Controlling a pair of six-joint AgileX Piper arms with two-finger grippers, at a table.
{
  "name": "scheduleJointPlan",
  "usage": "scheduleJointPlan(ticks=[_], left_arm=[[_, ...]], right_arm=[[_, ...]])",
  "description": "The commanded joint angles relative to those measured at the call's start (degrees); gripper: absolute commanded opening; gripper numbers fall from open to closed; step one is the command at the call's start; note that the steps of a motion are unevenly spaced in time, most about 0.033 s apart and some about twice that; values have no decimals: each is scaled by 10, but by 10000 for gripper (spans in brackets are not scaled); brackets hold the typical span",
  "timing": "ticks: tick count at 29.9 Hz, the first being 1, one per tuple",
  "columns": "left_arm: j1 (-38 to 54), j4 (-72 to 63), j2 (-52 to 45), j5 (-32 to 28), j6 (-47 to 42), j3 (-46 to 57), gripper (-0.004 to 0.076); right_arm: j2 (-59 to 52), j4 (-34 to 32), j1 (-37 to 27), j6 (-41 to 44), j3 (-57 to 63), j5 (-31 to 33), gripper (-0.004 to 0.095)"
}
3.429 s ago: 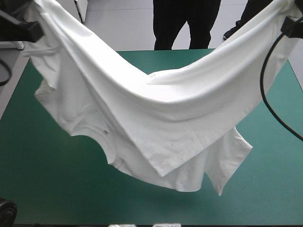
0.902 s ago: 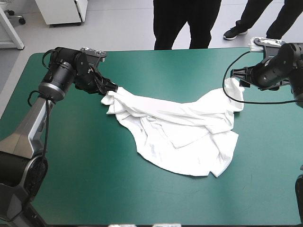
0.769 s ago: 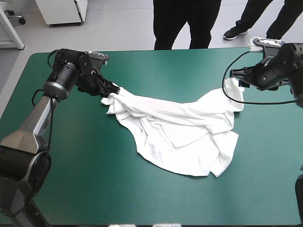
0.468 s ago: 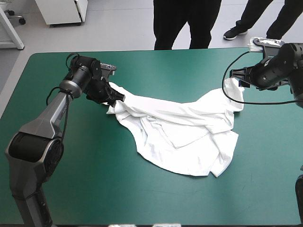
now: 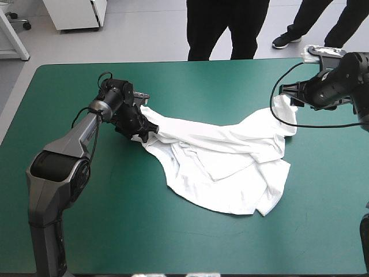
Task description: Fold the cloth
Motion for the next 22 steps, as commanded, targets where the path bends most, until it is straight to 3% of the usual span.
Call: scheduleJointPlan(ticks=[1,2,6,11,17,22], left_arm=[[0,-3,-3,-30,-2,-8,387],[0,-3,1,-30,-2,-8,334],[0,2,4,-32,-2,-8,-9],[0,9,4,-35,-2,-8,-9],[0,4,4,-26,-2,-8,-9],[0,-4,4,-25,-2,-8,-9]], right_arm=[[-24,42,1,-19,-12,-2,482],[-26,56,2,-22,-9,-2,482],[-42,34,45,-23,9,-2,482],[-71,-5,115,-11,59,-2,490],[-115,-11,166,9,165,-2,640],[-159,-3,208,28,272,-2,650]])
